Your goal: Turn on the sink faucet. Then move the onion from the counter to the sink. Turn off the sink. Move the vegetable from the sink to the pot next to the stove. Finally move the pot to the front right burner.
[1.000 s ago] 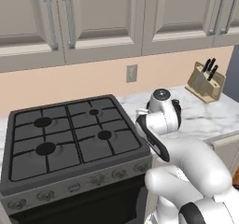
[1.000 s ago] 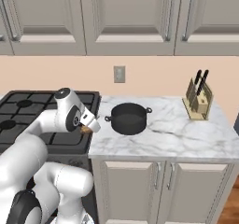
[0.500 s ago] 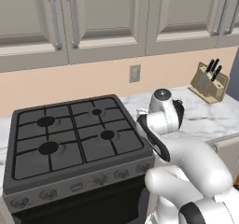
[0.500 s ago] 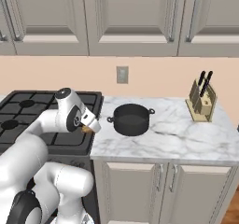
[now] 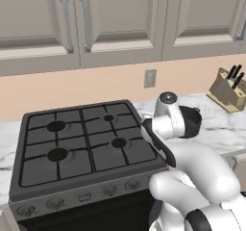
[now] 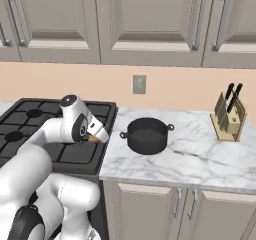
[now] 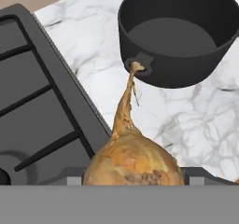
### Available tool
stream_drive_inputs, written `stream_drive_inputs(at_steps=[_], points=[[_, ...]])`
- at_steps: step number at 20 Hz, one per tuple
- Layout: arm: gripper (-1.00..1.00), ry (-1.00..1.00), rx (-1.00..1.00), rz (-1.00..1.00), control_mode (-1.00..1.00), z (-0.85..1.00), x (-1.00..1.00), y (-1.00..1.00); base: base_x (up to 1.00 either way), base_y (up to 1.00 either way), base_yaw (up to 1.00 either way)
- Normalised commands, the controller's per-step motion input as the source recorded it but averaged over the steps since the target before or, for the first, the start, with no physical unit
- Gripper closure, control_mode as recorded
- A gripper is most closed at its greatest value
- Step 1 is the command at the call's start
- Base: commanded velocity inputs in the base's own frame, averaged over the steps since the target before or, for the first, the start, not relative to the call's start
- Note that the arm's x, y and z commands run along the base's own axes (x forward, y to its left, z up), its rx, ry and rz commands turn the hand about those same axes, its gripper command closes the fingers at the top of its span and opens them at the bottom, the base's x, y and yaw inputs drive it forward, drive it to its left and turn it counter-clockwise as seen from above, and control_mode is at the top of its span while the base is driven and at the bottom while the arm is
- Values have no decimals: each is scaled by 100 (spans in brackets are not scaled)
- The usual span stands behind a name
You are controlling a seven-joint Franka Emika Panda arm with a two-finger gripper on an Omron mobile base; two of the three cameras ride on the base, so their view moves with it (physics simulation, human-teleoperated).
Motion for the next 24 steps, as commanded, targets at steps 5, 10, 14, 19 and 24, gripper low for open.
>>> stream_drive_inputs(at_steps=[5, 10, 14, 19, 24], points=[[100, 0, 0, 0, 100, 0, 0, 0, 44, 0, 12], [100, 0, 0, 0, 100, 0, 0, 0, 30, 0, 9], [100, 0, 0, 0, 100, 0, 0, 0, 9, 0, 1], [100, -2, 0, 0, -100, 0, -4, 0, 0, 0, 0], [100, -16, 0, -4, -100, 14, -35, -7, 0, 0, 0]])
